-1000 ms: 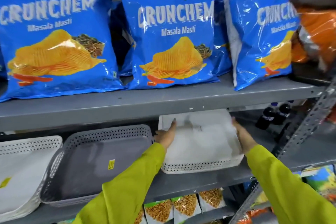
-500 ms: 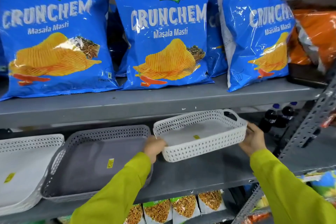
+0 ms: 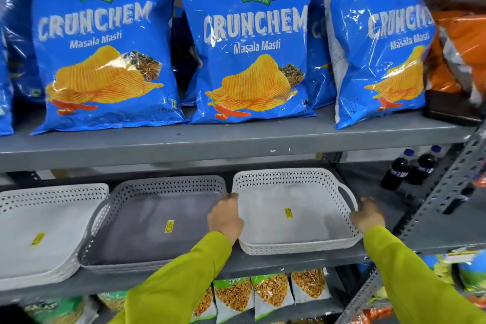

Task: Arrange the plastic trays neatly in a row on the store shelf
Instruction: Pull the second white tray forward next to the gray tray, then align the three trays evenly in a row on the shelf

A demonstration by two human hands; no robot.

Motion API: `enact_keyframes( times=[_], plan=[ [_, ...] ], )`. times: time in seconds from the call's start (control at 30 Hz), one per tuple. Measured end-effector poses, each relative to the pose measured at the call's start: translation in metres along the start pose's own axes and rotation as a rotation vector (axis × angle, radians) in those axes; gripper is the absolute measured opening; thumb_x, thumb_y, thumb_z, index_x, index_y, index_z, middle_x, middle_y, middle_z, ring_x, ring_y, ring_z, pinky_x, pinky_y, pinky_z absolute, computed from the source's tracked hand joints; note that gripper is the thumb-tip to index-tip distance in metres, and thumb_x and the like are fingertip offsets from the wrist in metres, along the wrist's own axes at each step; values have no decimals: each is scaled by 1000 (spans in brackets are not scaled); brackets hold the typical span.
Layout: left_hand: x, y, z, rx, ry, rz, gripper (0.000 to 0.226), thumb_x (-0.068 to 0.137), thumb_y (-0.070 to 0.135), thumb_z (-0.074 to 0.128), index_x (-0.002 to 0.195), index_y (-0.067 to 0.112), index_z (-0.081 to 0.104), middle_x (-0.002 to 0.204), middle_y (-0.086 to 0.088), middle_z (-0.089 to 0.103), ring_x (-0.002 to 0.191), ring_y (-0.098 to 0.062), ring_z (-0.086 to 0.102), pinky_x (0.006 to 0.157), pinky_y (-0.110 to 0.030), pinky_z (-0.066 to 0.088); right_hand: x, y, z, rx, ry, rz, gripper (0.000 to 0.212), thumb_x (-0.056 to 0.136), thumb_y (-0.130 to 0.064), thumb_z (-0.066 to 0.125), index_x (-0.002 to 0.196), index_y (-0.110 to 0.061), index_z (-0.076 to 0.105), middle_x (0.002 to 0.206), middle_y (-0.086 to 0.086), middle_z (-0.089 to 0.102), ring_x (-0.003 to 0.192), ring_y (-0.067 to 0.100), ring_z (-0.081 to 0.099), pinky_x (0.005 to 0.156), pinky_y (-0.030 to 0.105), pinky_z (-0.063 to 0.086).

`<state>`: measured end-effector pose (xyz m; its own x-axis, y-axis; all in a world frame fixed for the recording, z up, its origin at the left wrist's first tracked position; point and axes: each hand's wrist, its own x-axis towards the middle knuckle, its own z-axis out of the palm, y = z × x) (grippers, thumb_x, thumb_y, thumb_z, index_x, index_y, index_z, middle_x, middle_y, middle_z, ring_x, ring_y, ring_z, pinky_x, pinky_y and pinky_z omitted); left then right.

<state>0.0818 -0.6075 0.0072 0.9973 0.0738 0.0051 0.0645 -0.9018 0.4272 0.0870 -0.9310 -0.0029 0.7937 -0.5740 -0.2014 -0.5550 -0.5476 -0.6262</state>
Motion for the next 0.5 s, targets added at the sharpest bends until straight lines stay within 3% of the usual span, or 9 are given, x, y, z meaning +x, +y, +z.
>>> enact_keyframes(
  times=[0.1, 0.17, 0.27, 0.37, 0.43, 0.5],
  plan=[
    [-10, -17, -17, -43, 103, 31, 37, 86, 34, 57, 123, 29, 58, 131, 1, 58, 111, -30, 63, 90, -40, 54, -6, -8, 13, -247, 256, -193, 63, 69, -9, 69, 127, 3, 47, 122, 29, 53, 115, 45, 50, 100, 48, 39],
    [-14, -47, -34, -153, 195, -38, 34, 88, 41, 56, 120, 32, 61, 123, -3, 66, 108, -31, 65, 90, -40, 55, -24, -33, 31, -244, 284, -367, 55, 73, -15, 69, 123, 2, 52, 119, 27, 57, 114, 43, 50, 103, 47, 37],
    [-17, -125, -67, -161, 342, -165, 37, 88, 34, 55, 121, 20, 62, 120, -16, 67, 103, -40, 65, 88, -46, 54, -78, -80, 71, 15, -3, -523, 44, 85, -30, 64, 122, -7, 56, 125, 16, 59, 120, 35, 52, 103, 40, 42],
    [-21, -220, -97, 10, 428, -210, 61, 74, 42, 47, 116, 1, 64, 117, -27, 64, 103, -46, 63, 87, -53, 53, -126, -112, 114, -91, -292, -516, 72, 82, -59, 55, 135, -11, 48, 141, 8, 51, 129, 27, 48, 107, 33, 39],
    [-26, -266, -113, 65, 318, -350, 76, 77, 52, 51, 130, -2, 53, 132, -27, 55, 120, -44, 55, 99, -54, 45, -146, -121, 136, -229, -397, -464, 95, 75, -75, 47, 143, -9, 37, 147, 11, 44, 132, 28, 45, 108, 35, 38],
    [-34, -302, -124, 49, 78, -496, 91, 84, 60, 55, 148, 1, 28, 151, -22, 38, 135, -39, 42, 111, -48, 35, -165, -128, 158, -281, -451, -448, 97, 69, -78, 50, 135, -8, 42, 137, 14, 53, 124, 31, 53, 101, 37, 45]
  ],
)
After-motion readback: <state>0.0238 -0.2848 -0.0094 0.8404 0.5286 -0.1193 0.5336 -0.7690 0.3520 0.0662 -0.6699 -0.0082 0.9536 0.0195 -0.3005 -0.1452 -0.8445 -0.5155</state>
